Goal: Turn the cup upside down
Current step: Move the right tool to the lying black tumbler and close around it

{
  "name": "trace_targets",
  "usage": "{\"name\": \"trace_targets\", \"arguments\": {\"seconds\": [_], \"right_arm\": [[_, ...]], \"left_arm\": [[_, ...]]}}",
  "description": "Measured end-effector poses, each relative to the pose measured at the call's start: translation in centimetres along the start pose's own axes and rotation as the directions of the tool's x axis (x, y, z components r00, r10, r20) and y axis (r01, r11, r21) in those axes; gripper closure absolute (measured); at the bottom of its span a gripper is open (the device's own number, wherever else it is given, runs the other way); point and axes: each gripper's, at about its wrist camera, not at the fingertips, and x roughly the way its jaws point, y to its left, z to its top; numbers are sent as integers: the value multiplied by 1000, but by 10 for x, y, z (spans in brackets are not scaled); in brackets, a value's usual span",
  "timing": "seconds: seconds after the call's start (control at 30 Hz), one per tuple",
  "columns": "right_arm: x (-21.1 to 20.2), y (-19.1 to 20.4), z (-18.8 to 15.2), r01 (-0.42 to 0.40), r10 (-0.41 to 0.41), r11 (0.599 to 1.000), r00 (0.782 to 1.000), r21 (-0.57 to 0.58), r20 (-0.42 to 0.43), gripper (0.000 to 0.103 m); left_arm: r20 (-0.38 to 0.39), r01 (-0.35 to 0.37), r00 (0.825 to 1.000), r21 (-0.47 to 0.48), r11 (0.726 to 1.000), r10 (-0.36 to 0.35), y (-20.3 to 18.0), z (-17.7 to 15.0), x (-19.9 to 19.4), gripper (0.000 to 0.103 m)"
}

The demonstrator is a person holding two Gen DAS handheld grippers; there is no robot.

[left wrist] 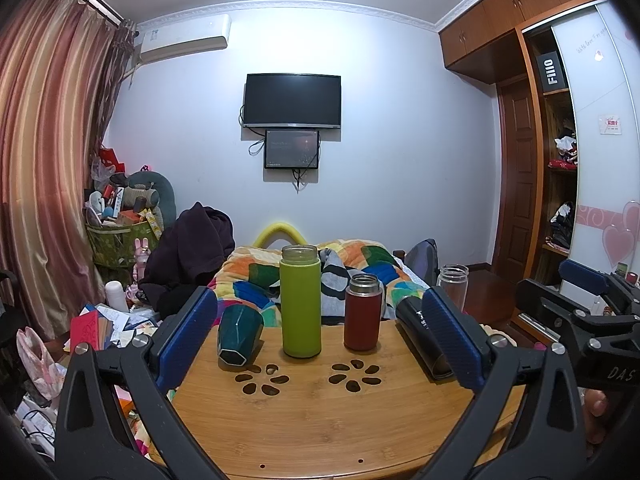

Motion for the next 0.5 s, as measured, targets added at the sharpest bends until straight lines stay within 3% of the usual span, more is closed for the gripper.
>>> {"name": "trace_targets", "arguments": {"seconds": [0.3,0.4,0.5], "right_arm": [[28,-9,-10,4,-4,1000,998,-11,-69,0],[60,-24,-20,23,-24,1000,988,-2,-150,0],[101,-41,-33,65,-65,998,965,-5,-256,0]], "left_arm": [[-43,-14,999,-9,1000,13,5,-9,19,0],[-77,-14,997,-28,1000,12,11,-15,30,0],[-114,-18,993,-45,999,12,16,-21,40,0]]}}
